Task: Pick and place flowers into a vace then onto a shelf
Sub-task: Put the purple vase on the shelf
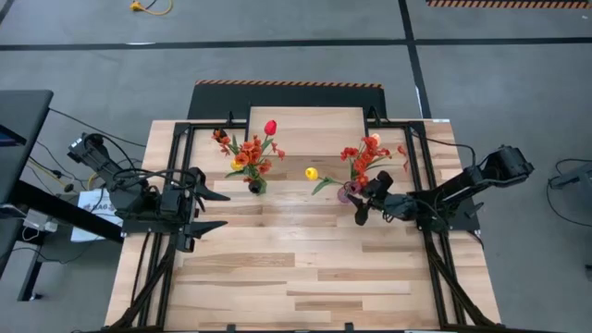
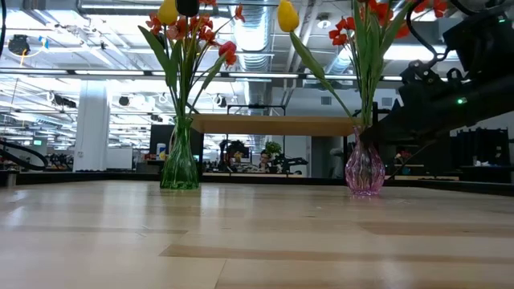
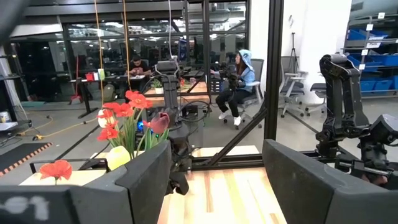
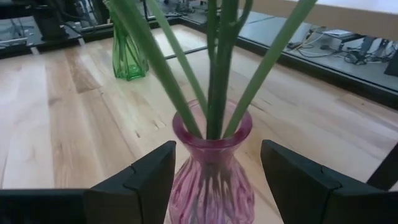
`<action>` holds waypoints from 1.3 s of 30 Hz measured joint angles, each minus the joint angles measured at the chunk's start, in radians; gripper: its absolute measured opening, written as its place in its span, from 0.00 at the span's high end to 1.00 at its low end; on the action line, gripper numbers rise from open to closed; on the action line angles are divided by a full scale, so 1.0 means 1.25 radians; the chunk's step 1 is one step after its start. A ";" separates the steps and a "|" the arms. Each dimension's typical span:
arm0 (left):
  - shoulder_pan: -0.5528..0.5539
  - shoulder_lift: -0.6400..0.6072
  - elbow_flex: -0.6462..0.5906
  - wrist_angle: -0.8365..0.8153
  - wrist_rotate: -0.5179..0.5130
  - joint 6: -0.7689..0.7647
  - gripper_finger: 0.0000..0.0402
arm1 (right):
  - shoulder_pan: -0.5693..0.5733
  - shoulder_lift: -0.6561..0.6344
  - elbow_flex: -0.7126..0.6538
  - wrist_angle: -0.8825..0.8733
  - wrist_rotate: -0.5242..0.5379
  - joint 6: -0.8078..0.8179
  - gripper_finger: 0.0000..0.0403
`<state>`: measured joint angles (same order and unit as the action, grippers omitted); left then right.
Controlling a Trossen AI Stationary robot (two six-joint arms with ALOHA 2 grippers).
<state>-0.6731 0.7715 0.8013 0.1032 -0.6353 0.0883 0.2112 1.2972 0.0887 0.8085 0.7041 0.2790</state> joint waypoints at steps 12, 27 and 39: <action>0.000 0.000 0.000 -0.001 0.000 -0.001 0.39 | -0.021 0.000 0.012 0.000 -0.015 -0.018 0.43; -0.001 0.000 0.000 -0.010 0.000 -0.012 0.39 | -0.050 0.000 0.034 0.000 -0.048 -0.076 0.46; -0.001 0.000 0.000 -0.015 0.000 -0.020 0.39 | -0.051 0.000 0.034 -0.001 -0.050 -0.076 0.59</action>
<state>-0.6739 0.7713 0.8013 0.0841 -0.6353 0.0635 0.1478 1.2967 0.1310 0.8073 0.6418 0.1837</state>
